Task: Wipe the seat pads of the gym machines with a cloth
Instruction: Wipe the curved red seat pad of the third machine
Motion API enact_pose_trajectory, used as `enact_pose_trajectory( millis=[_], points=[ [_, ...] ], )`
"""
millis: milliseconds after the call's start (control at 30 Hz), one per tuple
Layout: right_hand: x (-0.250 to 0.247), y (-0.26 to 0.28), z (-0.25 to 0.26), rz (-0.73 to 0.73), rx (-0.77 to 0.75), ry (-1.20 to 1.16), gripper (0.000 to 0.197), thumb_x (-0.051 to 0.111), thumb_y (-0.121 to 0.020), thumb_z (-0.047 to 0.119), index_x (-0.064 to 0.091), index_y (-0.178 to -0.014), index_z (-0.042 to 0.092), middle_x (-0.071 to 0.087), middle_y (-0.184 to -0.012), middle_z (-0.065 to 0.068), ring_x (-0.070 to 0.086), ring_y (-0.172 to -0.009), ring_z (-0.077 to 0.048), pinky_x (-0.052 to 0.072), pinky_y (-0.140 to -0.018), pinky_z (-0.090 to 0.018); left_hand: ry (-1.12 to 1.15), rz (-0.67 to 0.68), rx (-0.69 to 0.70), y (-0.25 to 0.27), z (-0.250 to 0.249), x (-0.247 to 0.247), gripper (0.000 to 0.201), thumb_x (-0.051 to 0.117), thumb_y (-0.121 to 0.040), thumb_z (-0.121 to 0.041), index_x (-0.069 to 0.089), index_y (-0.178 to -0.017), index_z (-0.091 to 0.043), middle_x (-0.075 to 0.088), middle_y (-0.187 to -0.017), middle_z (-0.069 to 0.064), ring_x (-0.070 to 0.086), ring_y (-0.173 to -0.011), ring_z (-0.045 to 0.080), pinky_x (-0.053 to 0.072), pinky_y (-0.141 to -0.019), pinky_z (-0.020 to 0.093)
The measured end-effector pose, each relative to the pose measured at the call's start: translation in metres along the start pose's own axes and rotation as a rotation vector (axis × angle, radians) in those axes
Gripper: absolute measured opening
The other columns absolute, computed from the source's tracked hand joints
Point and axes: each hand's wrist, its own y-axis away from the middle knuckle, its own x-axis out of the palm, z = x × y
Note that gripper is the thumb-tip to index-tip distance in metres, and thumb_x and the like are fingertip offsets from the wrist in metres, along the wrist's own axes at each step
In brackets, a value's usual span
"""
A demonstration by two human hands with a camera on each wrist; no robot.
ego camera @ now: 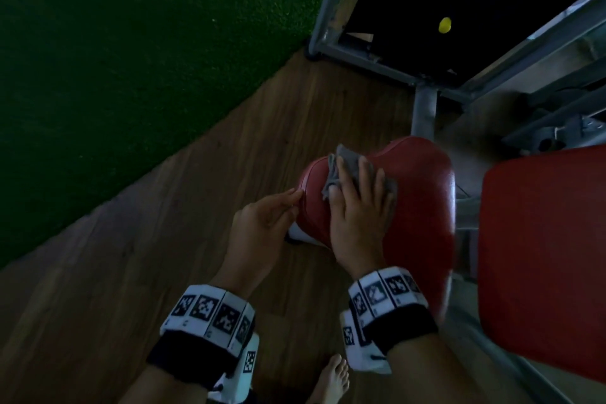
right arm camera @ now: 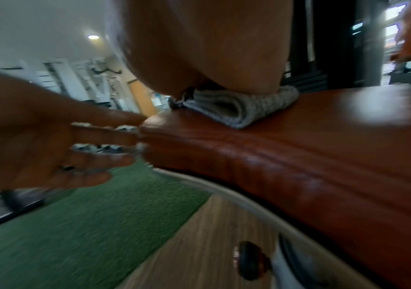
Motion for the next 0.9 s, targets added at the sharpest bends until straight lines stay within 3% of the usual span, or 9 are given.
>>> enact_pose_trajectory(
  millis=[167, 300, 400, 500, 667, 900],
  points=[
    [-0.004, 0.025, -0.008, 0.09, -0.197, 0.029, 0.052, 0.008, -0.098, 0.05, 0.002, -0.15, 0.047, -0.012, -0.161, 0.013, -0.019, -0.147, -0.015, -0.005, -0.119, -0.05, 0.051, 0.062, -0.049, 0.003, -0.014, -0.004, 0.027, 0.052, -0.098, -0.017, 0.066, -0.12, -0.023, 0.069, -0.111, -0.012, 0.067, -0.098, -0.001, 0.058, -0.081, 0.028],
    [-0.012, 0.044, -0.042, 0.113, -0.145, 0.025, 0.051, 0.012, -0.1, 0.048, 0.003, -0.15, 0.047, -0.014, -0.16, 0.015, -0.019, -0.146, -0.015, 0.001, -0.119, -0.053, -0.001, 0.023, -0.009, 0.004, -0.017, 0.001, 0.028, 0.057, -0.095, -0.018, 0.067, -0.121, -0.018, 0.071, -0.112, -0.007, 0.067, -0.098, -0.001, 0.056, -0.083, 0.02],
    [-0.014, 0.034, -0.034, 0.144, -0.09, 0.025, 0.048, 0.011, -0.1, 0.048, -0.001, -0.147, 0.051, -0.017, -0.159, 0.015, -0.023, -0.145, -0.02, -0.008, -0.118, -0.052, -0.077, 0.002, -0.007, 0.001, -0.013, 0.001, 0.029, 0.06, -0.093, -0.019, 0.068, -0.121, -0.017, 0.071, -0.112, -0.006, 0.067, -0.098, 0.0, 0.055, -0.083, 0.02],
    [-0.016, 0.022, -0.022, 0.13, -0.073, -0.008, 0.048, 0.015, -0.101, 0.047, 0.003, -0.147, 0.051, -0.017, -0.159, 0.015, -0.025, -0.144, -0.022, -0.014, -0.116, -0.051, -0.146, 0.015, 0.018, -0.002, -0.011, -0.001, 0.029, 0.061, -0.092, -0.023, 0.068, -0.12, -0.019, 0.071, -0.111, -0.007, 0.068, -0.097, 0.001, 0.057, -0.085, 0.027],
    [-0.014, 0.047, -0.033, 0.149, -0.145, 0.062, 0.048, 0.012, -0.1, 0.05, 0.0, -0.146, 0.053, -0.02, -0.159, 0.014, -0.025, -0.144, -0.027, -0.012, -0.116, -0.051, -0.194, 0.011, 0.033, 0.0, -0.011, 0.001, 0.031, 0.066, -0.089, -0.019, 0.067, -0.12, -0.018, 0.071, -0.113, -0.006, 0.067, -0.098, 0.0, 0.055, -0.086, 0.023],
    [-0.017, 0.027, -0.018, 0.179, -0.063, 0.028, 0.051, 0.006, -0.097, 0.053, 0.003, -0.148, 0.05, -0.018, -0.16, 0.009, -0.023, -0.144, -0.03, -0.008, -0.116, -0.058, -0.23, 0.014, 0.028, 0.003, -0.014, 0.001, 0.032, 0.064, -0.09, -0.018, 0.066, -0.122, -0.021, 0.068, -0.116, -0.009, 0.064, -0.102, -0.001, 0.054, -0.09, 0.023]
  ],
)
